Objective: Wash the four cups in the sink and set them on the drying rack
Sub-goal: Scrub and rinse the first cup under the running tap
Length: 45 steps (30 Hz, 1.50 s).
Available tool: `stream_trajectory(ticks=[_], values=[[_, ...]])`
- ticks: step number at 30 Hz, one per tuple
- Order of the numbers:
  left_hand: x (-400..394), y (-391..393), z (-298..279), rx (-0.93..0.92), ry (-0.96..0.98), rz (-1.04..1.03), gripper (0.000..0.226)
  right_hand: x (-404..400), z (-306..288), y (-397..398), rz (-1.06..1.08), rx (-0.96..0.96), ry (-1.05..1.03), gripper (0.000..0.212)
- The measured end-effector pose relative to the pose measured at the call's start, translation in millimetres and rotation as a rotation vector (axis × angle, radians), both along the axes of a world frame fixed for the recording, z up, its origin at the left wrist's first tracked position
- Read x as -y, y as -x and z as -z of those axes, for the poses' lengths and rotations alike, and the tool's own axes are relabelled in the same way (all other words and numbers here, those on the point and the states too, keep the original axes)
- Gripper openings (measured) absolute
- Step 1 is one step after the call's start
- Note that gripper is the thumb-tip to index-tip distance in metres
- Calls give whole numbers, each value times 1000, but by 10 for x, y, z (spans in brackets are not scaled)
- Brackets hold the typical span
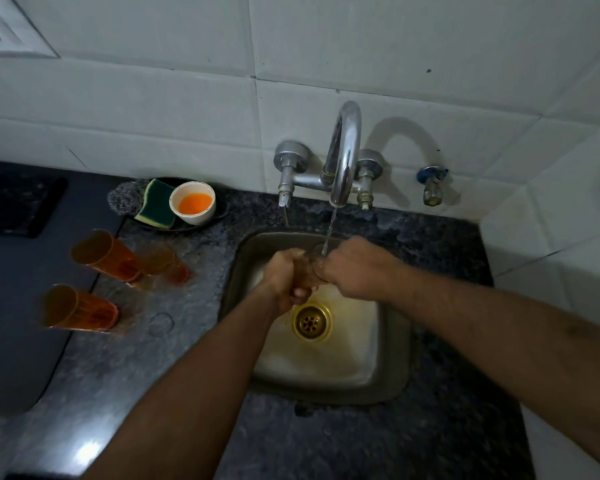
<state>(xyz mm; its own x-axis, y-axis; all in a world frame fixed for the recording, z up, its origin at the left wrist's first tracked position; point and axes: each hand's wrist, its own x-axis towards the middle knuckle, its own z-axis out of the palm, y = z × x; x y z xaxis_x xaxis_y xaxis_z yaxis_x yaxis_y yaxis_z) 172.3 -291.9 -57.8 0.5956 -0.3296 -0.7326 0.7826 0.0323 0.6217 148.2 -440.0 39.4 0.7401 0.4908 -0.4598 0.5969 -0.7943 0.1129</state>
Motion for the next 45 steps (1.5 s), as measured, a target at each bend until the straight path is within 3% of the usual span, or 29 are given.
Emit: stream_trajectory(ticks=[3,5,8,11,13,17,20,24,26,32,38,43,45], values=[[-76,-117,-131,-188,40,357,42,93,-100,-172,-269,101,116,6],[-97,-200,-210,-173,28,428,42,88,-79,-228,-189,147,3,4],[-62,-219,-251,-57,69,266,41,157,39,-207,199,61,-415,12],[-43,-58,-192,45,161,-5,47,179,208,-5,707,-113,-1048,22],[-48,87,-147,67,228,-72,59,111,367,156,1060,-134,-1403,24],[-107,280,-84,137,246,-64,65,-163,586,295,1431,-108,-1810,22],[-174,323,-156,191,197,-48,62,-327,702,262,1567,-211,-2003,20],[-297,326,-305,296,-89,-31,54,-480,764,238,1769,-514,-2049,44],[-330,333,-353,356,-175,-36,59,-539,708,236,1845,-616,-2094,42],[-322,262,-393,452,-201,-133,36,-620,609,116,1900,-548,-2280,32],[-265,170,-396,548,-258,-94,15,-672,586,-101,2052,-611,-2172,34],[-384,128,-470,502,-164,19,30,-650,587,21,1839,-549,-2116,27],[-418,116,-470,457,-131,51,39,-589,596,110,1747,-462,-2086,41]])
